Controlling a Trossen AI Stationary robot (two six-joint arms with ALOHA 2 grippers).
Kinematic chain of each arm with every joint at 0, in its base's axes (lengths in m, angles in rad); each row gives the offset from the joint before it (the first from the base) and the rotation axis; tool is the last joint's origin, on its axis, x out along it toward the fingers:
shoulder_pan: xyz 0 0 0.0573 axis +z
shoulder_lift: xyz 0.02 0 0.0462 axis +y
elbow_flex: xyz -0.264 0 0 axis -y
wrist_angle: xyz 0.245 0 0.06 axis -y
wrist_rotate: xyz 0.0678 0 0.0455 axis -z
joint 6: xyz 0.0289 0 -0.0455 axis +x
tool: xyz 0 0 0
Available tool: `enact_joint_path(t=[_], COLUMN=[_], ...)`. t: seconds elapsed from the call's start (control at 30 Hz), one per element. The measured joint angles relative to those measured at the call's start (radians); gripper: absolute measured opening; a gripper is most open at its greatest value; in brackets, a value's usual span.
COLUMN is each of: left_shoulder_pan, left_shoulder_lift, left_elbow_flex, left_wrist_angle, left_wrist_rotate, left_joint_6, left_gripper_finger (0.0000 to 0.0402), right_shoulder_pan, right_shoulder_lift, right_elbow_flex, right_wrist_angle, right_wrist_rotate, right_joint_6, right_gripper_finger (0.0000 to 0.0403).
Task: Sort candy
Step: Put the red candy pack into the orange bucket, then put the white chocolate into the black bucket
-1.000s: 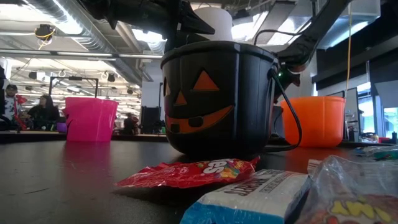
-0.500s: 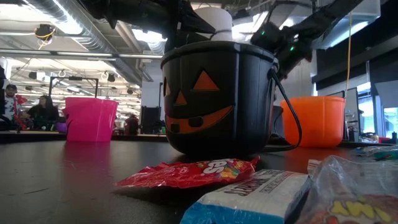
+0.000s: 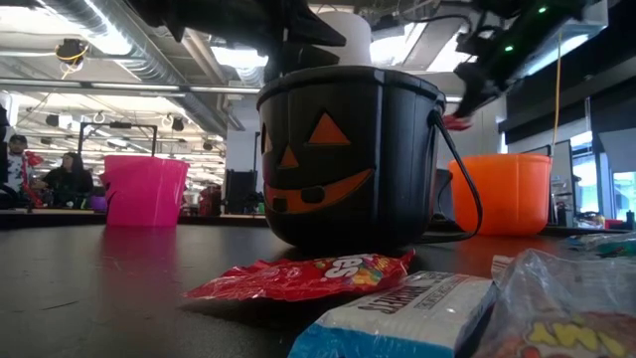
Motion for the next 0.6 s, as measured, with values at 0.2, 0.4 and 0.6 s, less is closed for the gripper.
enact_joint_path(t=[0.2,0.4,0.6], left_shoulder_pan=[-0.011,-0.013,0.007], left_shoulder_lift=[0.0,0.0,-0.077], left_elbow_flex=[0.0,0.0,0.04], left_wrist_angle=[0.0,0.0,-0.115], left_wrist_rotate=[-0.008,-0.008,0.048], left_joint_6=[0.0,-0.001,0.013], left_gripper_finger=[0.0156,0.0156,0.0156], right_shoulder_pan=[-0.124,-0.241,-0.274], right_shoulder_lift=[-0.089,-0.097,-0.099], right_elbow_flex=[0.001,0.001,0.001], right_wrist_angle=[-0.081,-0.101,-0.097], right_wrist_rotate=[0.062,-0.021,-0.08], right_joint_6=[-0.01,-0.025,-0.019], right_gripper_finger=[0.0016,0.0103,0.0188])
